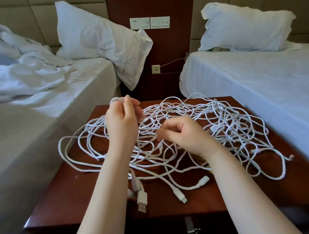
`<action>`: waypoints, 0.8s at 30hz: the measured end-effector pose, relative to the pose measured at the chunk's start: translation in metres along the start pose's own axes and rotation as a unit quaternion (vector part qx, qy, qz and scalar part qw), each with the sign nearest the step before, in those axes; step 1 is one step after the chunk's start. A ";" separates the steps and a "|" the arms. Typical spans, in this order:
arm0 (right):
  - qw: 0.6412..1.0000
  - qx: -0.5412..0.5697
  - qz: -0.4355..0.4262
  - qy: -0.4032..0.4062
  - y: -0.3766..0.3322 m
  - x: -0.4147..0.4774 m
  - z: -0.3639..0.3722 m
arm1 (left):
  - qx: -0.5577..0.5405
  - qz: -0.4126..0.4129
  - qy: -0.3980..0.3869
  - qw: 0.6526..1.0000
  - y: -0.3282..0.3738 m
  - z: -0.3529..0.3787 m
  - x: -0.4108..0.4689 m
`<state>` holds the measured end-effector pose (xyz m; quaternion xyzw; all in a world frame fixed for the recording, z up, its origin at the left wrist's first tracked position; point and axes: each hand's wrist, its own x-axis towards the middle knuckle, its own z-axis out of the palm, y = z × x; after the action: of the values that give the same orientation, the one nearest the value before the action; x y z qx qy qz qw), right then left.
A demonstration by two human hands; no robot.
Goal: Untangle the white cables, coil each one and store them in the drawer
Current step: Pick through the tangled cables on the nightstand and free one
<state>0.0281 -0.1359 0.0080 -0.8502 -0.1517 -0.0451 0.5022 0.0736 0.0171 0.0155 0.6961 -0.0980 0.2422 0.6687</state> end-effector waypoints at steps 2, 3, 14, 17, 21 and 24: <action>0.999 0.029 -0.024 0.038 -0.001 -0.001 -0.006 | 0.083 0.038 0.015 0.996 0.000 -0.002 -0.001; 0.997 0.043 -0.033 0.054 -0.002 -0.002 -0.008 | 0.108 0.054 0.013 0.993 0.001 -0.002 -0.002; 0.960 0.154 -0.097 0.213 0.000 0.000 -0.012 | 0.229 0.084 -0.077 0.967 0.005 0.010 -0.009; 0.950 0.192 -0.111 0.220 -0.004 -0.002 -0.010 | 0.196 0.042 -0.149 0.968 0.008 0.015 -0.013; 0.931 0.221 -0.117 0.265 -0.006 -0.003 -0.012 | 0.039 -0.095 -0.303 0.947 0.017 0.015 -0.018; 0.920 0.253 -0.115 0.277 -0.003 -0.001 -0.015 | -0.040 -0.142 -0.419 0.896 0.023 0.015 -0.021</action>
<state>0.0270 -0.1474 0.0177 -0.6251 -0.1091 -0.2964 0.7138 0.0476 -0.0034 0.0259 0.7124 -0.2792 -0.1733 0.6201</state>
